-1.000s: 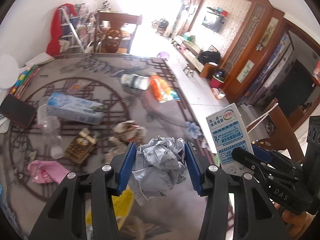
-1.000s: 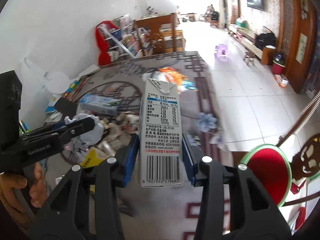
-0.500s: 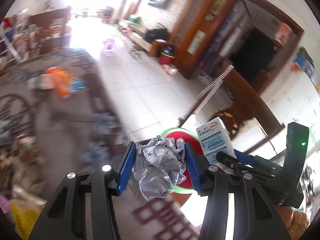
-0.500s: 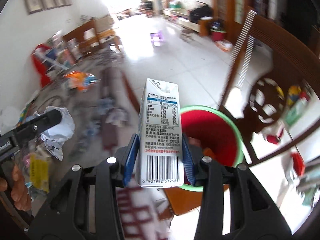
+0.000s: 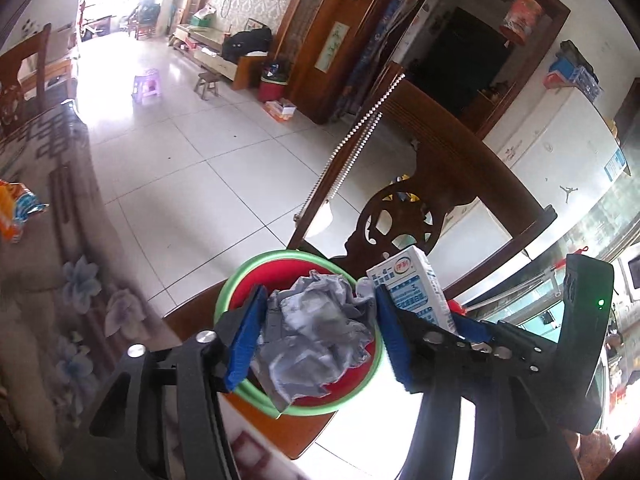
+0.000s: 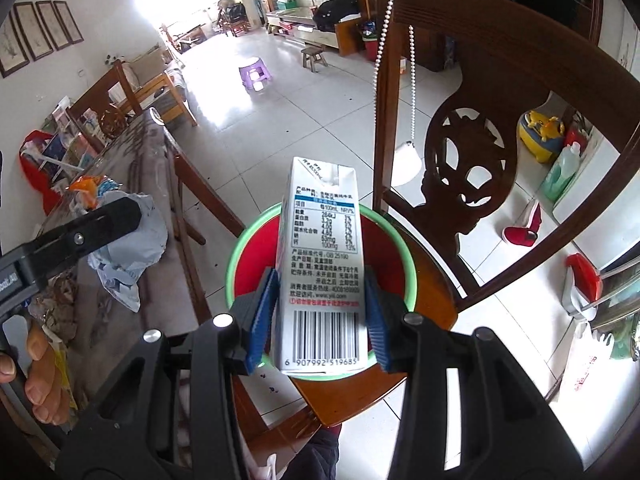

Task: Collect trash
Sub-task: 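Return both tools to the table toward the wrappers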

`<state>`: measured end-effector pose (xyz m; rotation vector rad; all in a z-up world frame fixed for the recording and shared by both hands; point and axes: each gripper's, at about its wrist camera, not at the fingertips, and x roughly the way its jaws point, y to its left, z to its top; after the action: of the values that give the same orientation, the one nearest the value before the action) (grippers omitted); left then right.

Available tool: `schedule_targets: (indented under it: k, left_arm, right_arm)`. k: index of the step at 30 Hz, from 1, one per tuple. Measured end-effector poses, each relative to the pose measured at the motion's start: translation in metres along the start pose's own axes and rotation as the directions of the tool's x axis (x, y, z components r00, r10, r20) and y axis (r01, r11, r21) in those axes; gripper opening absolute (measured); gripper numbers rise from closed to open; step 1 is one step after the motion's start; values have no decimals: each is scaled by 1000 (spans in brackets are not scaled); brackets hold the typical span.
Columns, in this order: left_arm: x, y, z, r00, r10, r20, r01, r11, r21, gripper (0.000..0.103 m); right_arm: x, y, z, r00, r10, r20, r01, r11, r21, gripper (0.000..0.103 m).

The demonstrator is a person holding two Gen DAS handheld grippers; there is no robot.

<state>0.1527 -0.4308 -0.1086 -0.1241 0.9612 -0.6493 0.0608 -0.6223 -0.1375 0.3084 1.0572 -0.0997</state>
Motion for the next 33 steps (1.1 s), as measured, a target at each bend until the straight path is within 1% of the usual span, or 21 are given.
schedule_targets:
  k: [1,2,3,5,6,9,13,19,22,25,28,30,31,33]
  left_arm:
    - [3,-1,2,1000,-4,-3,4,1000,-5,65]
    - [4,-1,3,1000,-4,0,4,1000,-9,75]
    - [4,0,3,1000,-7,7,7,1000,-11,77]
    - [3,3,5,1000,-10,5,10,1000,-11,77]
    - [3,4,4,1000,-9,0,9,1000,-11,77]
    - [-3,10,3,1000,-7,5,8,999,-32,77]
    - [-18,24,0,1000,-1,19,2,997,-80,77]
    - [-68,56,-12,993,82,86,-71,990,-125,77]
    - [-99,78,-22,983,142,119,-124,981,-151,77]
    - [-136,106,-40,966,219,140,-194,966,-171,77]
    - [-166,132,-60,949,282,142,-254,949,-189,78]
    - [-190,155,-82,935,329,131,-297,931,-215,78]
    - [-198,163,-91,932,339,125,-306,925,-225,78]
    - [-220,185,-120,923,372,103,-338,908,-249,78]
  right_arm:
    - [1,0,1,1000,1,-2,-1,1000,2,42]
    - [4,-1,2,1000,3,-10,-3,1000,6,42]
    - [8,-3,3,1000,4,-22,-3,1000,12,47]
    - [10,-6,4,1000,-1,-23,1,1000,30,61]
    - [10,-7,3,1000,1,-14,0,999,44,62]
    - [9,-6,4,1000,1,-16,0,999,48,63]
    - [7,5,6,1000,-1,-12,1,1000,30,67]
    - [5,39,11,1000,31,-2,-31,999,-31,70]
    - [7,70,13,998,68,-13,-69,994,-83,70]
    - [10,105,11,994,104,-29,-107,984,-141,72]
    - [14,140,4,988,142,-55,-150,970,-190,72]
    - [15,164,-4,983,164,-76,-177,960,-219,72]
    - [16,180,-9,979,179,-93,-197,952,-233,72]
    - [17,207,-22,972,203,-119,-228,939,-257,73]
